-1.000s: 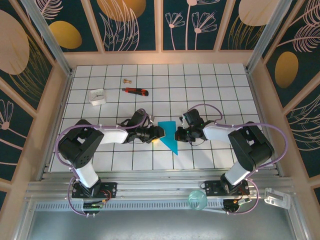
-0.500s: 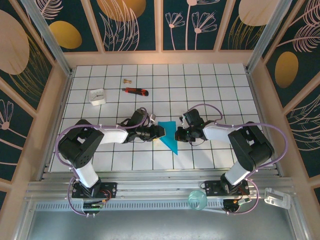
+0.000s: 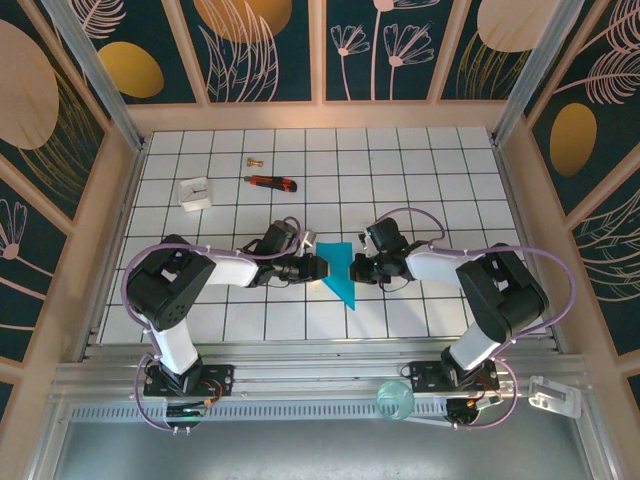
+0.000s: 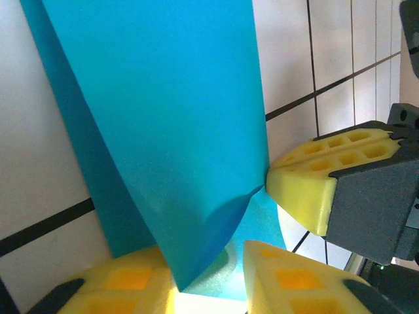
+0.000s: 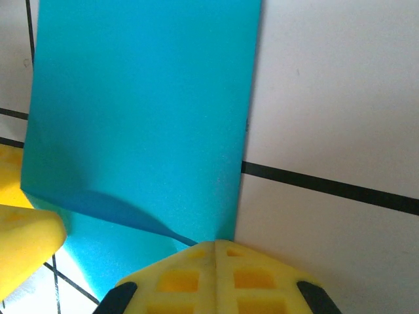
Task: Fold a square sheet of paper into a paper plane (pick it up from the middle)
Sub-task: Fourth fold the wing at the center of the table.
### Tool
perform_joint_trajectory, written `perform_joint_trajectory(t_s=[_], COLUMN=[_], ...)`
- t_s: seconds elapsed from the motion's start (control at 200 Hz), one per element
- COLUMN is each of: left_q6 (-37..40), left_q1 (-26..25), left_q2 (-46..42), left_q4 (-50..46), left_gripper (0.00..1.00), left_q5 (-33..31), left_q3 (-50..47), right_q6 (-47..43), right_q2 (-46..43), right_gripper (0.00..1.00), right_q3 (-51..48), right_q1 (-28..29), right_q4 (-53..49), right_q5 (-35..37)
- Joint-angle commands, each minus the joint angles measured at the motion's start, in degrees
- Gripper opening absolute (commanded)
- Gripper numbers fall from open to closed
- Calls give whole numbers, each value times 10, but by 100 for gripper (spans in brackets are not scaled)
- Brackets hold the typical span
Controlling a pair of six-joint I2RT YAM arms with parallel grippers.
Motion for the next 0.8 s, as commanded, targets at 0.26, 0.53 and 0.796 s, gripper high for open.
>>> perform_joint_trajectory(t_s=[0.26,0.53,0.796], left_q6=[21,-39,-163], left_q1=[11,11,4], left_q2=[12,-12,-84], left_q4=[22,13,-50], left_gripper=[19,1,0], left_q5=[25,2,-28], left_q3=[-4,-18,-35], right_q6=[-18,-43,-72], right_q2=[19,-5,-129], right_gripper=[0,6,24], right_q3=[-11,17,29], right_q1=[-4,-4,32], right_q4=[-34,-48,-71], right_q5=[34,38,116])
